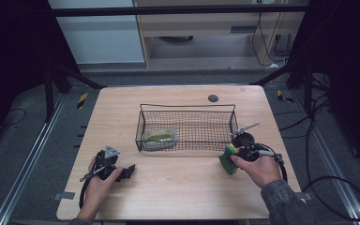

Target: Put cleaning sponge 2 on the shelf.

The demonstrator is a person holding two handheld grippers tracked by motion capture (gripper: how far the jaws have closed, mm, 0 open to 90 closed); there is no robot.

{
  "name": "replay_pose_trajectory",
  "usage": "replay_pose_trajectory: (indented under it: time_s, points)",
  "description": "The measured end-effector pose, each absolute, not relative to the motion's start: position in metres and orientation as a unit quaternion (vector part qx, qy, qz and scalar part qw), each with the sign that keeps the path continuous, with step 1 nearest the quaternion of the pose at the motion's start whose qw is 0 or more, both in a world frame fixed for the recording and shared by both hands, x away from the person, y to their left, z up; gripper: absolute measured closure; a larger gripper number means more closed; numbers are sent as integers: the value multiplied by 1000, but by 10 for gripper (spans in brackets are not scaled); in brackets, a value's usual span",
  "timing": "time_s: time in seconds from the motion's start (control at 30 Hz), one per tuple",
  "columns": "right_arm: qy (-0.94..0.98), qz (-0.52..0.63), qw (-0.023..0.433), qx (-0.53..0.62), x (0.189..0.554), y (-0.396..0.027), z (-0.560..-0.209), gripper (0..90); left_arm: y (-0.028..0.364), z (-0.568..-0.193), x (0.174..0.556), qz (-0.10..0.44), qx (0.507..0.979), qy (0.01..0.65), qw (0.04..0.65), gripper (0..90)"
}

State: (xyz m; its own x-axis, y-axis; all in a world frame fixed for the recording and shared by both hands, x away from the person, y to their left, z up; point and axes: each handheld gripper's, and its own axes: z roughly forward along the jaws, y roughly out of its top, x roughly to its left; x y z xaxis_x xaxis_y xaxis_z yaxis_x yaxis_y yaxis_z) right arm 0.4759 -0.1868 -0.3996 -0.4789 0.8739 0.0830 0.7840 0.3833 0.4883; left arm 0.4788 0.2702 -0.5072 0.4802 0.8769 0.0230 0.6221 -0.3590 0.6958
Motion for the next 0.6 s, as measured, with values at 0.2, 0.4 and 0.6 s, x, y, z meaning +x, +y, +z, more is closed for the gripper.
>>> replay_pose_trajectory:
  time_s: [0.2,0.4,0.6]
  points:
    - [813,273,102,505,468,-207,-377,642,270,-507,479,200,800,468,317,0]
    - [817,277,118,493,468,-213,-356,642,270,-508,478,202,797,470,320,0]
    - [819,287,135,478,480,-215,-339,642,270,-508,478,203,797,470,320,0]
